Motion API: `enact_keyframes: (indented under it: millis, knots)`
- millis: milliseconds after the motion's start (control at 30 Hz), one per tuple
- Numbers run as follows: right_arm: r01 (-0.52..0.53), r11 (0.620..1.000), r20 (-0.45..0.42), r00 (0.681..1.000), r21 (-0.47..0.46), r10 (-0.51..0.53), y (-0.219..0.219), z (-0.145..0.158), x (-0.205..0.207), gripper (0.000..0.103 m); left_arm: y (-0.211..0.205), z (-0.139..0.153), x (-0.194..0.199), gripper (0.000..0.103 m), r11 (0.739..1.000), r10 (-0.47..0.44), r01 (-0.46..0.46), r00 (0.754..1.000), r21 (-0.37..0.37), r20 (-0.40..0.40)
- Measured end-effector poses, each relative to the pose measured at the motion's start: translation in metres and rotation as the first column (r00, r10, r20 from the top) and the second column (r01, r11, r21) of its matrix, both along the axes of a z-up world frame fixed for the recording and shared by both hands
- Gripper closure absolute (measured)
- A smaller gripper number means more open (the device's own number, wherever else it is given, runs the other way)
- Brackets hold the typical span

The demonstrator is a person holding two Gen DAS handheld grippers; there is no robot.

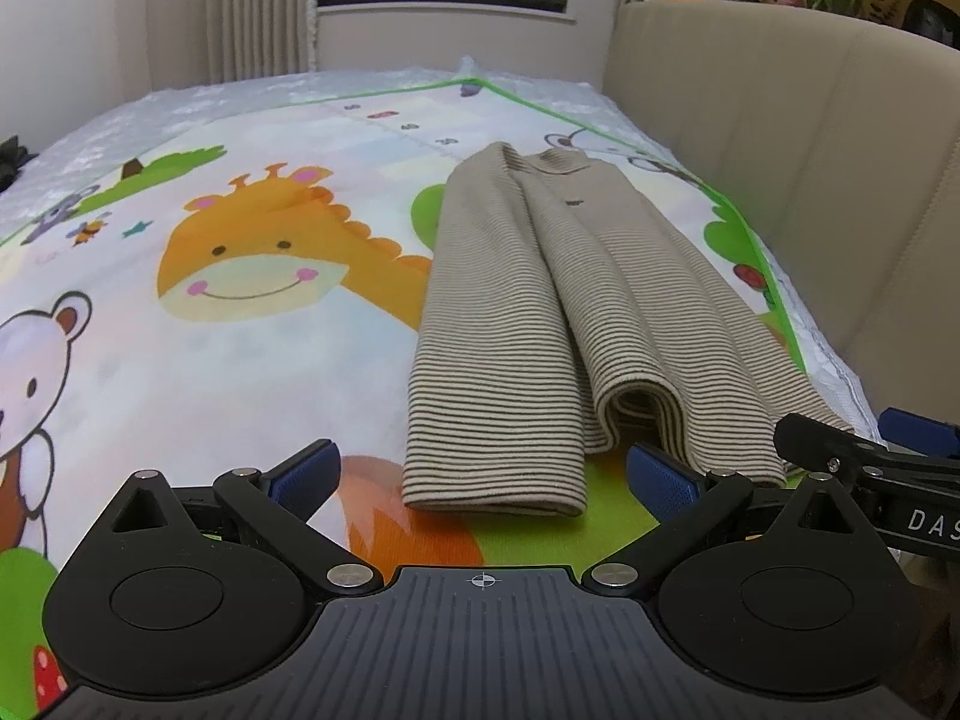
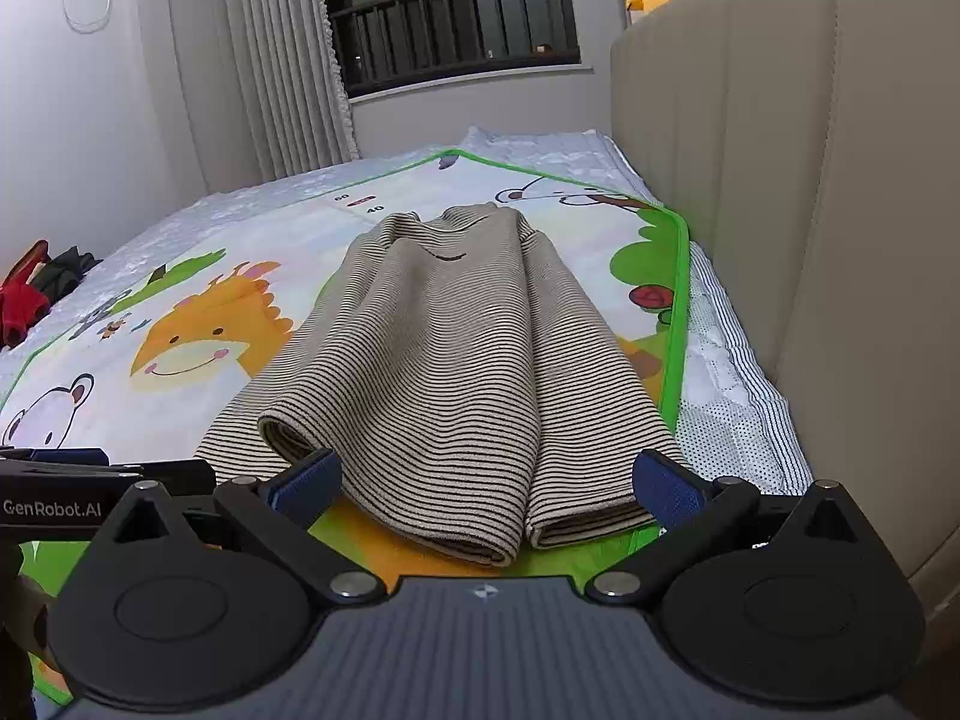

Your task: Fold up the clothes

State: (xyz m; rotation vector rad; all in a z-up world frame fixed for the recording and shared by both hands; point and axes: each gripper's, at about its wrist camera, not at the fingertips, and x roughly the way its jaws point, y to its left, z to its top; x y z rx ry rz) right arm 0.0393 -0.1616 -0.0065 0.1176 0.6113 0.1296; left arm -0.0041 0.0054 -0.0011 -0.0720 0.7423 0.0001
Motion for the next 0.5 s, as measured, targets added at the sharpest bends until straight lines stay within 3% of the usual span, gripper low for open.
enact_keyframes:
  millis: [500]
  knots:
    - [0.007,1.0,-0.005,1.0,-0.002,-0.007,-0.0011,-0.0017,-0.0017,0.0,-0.0003,-0.0014,-0.001,0.0,1.0,-0.001,0.001,1.0,-0.007,-0.009]
